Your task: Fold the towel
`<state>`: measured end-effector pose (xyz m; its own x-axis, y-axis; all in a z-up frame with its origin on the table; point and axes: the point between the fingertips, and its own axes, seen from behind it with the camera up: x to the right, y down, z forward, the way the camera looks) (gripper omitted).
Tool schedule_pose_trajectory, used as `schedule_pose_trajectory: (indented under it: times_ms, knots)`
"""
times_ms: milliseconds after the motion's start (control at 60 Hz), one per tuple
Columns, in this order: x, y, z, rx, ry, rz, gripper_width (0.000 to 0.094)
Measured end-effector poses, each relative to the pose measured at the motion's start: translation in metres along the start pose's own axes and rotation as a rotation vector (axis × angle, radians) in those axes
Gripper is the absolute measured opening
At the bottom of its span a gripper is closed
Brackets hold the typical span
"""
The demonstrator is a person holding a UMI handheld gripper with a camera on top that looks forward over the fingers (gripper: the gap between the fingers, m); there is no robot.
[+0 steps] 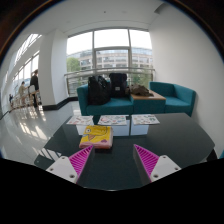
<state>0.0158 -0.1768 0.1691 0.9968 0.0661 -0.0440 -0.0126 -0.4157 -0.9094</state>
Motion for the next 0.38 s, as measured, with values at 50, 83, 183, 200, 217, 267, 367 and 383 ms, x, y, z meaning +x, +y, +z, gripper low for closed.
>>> schedule_pose_trajectory:
  times_ms: [50, 83, 183, 200, 217, 267, 367, 383]
  knots:
    - [0.000, 0.001, -0.007, 0.005, -0.002, -0.001, 0.0777]
    - [-0.001, 0.001, -0.011, 0.007, -0.005, -0.004, 0.0777]
    - [-0.006, 0.002, -0.021, 0.013, -0.008, -0.013, 0.0776]
    - [-0.006, 0.001, -0.021, 0.014, -0.009, -0.014, 0.0774]
    - [-0.007, 0.001, -0.022, 0.015, -0.009, -0.015, 0.0774]
    - [-0.009, 0.002, -0.026, 0.017, -0.013, -0.016, 0.0772]
    - [-0.012, 0.003, -0.032, 0.020, -0.021, -0.013, 0.0775]
    - [-0.012, 0.003, -0.033, 0.020, -0.022, -0.013, 0.0775]
